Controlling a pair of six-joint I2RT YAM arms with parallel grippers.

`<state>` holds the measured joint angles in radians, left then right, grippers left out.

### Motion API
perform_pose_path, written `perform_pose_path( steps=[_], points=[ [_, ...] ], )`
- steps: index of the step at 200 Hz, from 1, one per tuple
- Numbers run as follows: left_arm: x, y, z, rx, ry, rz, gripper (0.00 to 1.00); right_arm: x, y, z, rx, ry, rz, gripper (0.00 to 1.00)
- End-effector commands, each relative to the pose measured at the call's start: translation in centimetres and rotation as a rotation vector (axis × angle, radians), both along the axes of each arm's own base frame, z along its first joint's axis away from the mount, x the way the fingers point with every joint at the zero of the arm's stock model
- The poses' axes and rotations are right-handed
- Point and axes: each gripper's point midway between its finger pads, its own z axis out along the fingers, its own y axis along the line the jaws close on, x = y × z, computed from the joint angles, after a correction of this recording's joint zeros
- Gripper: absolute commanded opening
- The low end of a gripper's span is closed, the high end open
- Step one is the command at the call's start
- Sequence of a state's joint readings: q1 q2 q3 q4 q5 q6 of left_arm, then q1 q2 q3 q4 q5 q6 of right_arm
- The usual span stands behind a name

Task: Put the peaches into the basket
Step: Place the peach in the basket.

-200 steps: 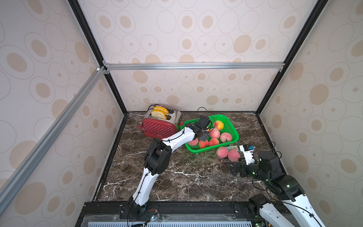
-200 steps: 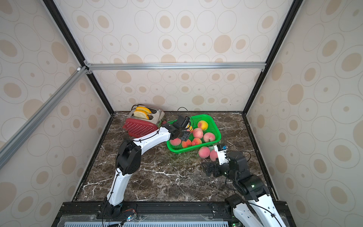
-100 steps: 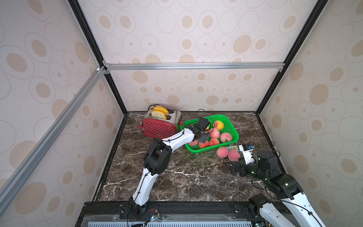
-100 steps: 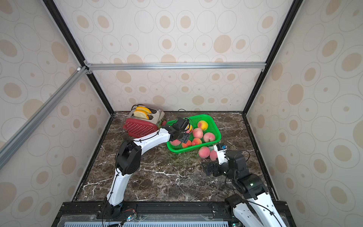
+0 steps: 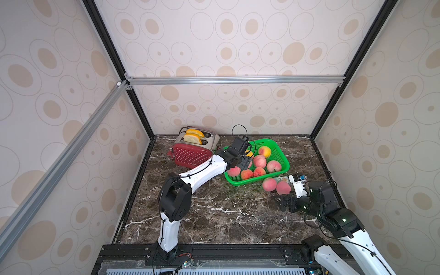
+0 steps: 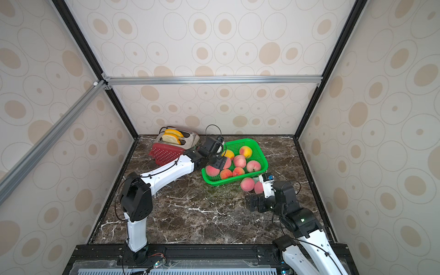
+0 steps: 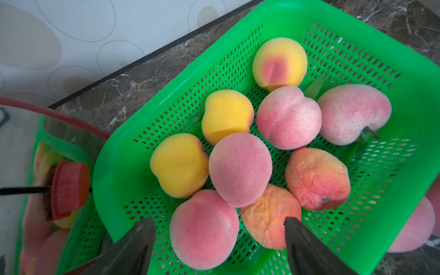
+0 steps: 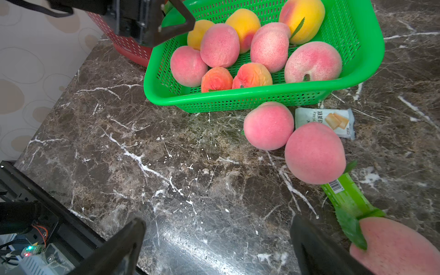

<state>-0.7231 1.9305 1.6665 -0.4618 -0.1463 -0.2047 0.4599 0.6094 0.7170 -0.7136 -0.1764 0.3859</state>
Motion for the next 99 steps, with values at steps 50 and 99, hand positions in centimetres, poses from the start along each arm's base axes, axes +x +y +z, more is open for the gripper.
perform_pose_path(
  steps=[50, 99],
  points=[
    [-6.9, 1.6, 2.2, -0.119, -0.007, -0.004, 0.89, 1.0, -1.2, -0.8, -0.074, 0.019, -0.073, 1.00],
    [-12.6, 3.5, 3.4, -0.189, -0.006, -0.031, 0.90, 1.8, -2.1, -1.3, -0.133, 0.022, -0.116, 1.00]
  ],
)
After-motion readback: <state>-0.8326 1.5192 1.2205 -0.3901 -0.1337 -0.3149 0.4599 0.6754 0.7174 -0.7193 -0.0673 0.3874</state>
